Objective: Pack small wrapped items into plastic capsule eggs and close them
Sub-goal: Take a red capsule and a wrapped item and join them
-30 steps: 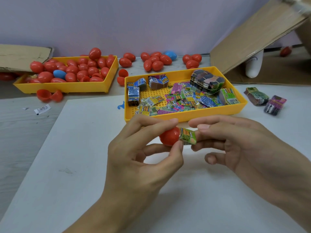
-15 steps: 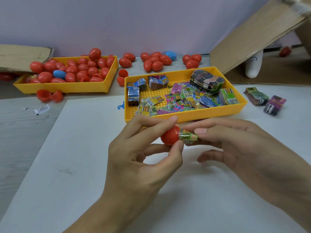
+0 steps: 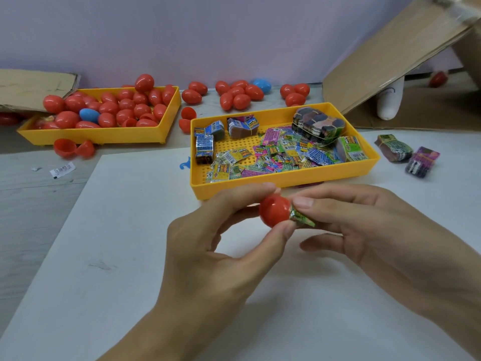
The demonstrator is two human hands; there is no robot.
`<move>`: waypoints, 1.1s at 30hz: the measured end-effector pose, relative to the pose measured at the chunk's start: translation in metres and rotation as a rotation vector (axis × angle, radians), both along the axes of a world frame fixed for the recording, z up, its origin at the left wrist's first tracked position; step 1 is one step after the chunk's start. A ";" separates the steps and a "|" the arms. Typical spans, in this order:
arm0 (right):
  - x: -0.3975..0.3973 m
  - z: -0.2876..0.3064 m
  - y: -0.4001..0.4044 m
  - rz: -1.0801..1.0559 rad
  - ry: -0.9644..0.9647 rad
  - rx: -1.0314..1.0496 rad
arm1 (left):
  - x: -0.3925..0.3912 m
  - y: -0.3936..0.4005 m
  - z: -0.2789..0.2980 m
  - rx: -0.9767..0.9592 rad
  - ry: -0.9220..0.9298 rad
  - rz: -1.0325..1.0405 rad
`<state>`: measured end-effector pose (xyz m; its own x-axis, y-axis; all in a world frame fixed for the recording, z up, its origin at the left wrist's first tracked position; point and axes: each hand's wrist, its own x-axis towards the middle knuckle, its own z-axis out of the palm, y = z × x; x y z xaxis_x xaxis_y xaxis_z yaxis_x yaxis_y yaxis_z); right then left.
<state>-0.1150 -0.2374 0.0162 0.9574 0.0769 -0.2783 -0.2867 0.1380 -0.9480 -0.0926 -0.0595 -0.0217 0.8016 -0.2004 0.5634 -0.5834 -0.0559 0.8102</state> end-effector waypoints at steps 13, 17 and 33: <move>0.002 -0.002 -0.005 0.057 0.212 0.294 | -0.006 -0.003 0.002 0.069 0.018 0.034; 0.002 -0.002 -0.007 0.082 0.283 0.378 | -0.005 -0.004 0.004 0.128 -0.009 0.039; 0.000 -0.001 -0.005 0.049 0.259 0.326 | 0.001 -0.003 -0.003 -0.022 0.117 -0.065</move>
